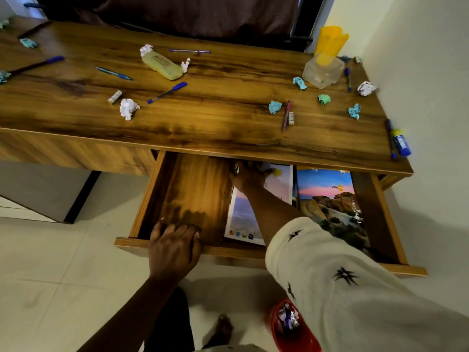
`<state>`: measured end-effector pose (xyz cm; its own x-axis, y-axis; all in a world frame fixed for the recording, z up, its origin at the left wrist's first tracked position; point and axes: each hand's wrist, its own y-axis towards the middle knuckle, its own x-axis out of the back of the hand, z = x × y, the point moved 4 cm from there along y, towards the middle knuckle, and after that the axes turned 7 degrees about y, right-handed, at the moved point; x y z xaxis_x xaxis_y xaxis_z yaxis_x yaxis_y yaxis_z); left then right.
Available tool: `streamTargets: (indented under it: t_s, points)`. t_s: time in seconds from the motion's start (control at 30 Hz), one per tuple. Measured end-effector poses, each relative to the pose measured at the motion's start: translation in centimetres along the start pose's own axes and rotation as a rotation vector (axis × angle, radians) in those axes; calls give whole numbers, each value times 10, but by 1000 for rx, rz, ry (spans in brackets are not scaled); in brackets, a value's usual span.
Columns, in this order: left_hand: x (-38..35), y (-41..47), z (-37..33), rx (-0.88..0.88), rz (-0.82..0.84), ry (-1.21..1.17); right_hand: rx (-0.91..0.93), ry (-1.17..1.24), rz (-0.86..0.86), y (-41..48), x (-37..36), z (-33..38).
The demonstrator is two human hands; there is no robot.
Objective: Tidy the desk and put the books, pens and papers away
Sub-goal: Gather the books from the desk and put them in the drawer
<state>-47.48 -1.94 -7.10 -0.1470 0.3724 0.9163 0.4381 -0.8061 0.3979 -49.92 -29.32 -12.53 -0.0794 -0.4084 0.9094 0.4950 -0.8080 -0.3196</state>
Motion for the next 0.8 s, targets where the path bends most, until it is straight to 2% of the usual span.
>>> streamTargets:
  t_s: [0.1, 0.3, 0.47, 0.53, 0.67, 0.73, 0.8]
  points:
    - [2, 1, -1, -5, -11, 3, 79, -39, -32, -10, -3, -2]
    - [4, -3, -3, -10, -26, -17, 120, -37, -31, -20, -12, -13]
    - [9, -2, -2, -32, -37, -59, 236, 192, 134, -61, 9, -25]
    - [8, -2, -2, -89, -19, -55, 254, 143, 154, -107, 14, -39]
    - [-1, -7, -1, -270, -5, 23, 213, 36, -61, -197, 7, -63]
    - [-3, -9, 0, -346, -31, 37, 234, -48, -213, -217, 3, -61]
    - [-5, -8, 0, -373, -43, 33, 243, -117, -294, -222, 0, -59]
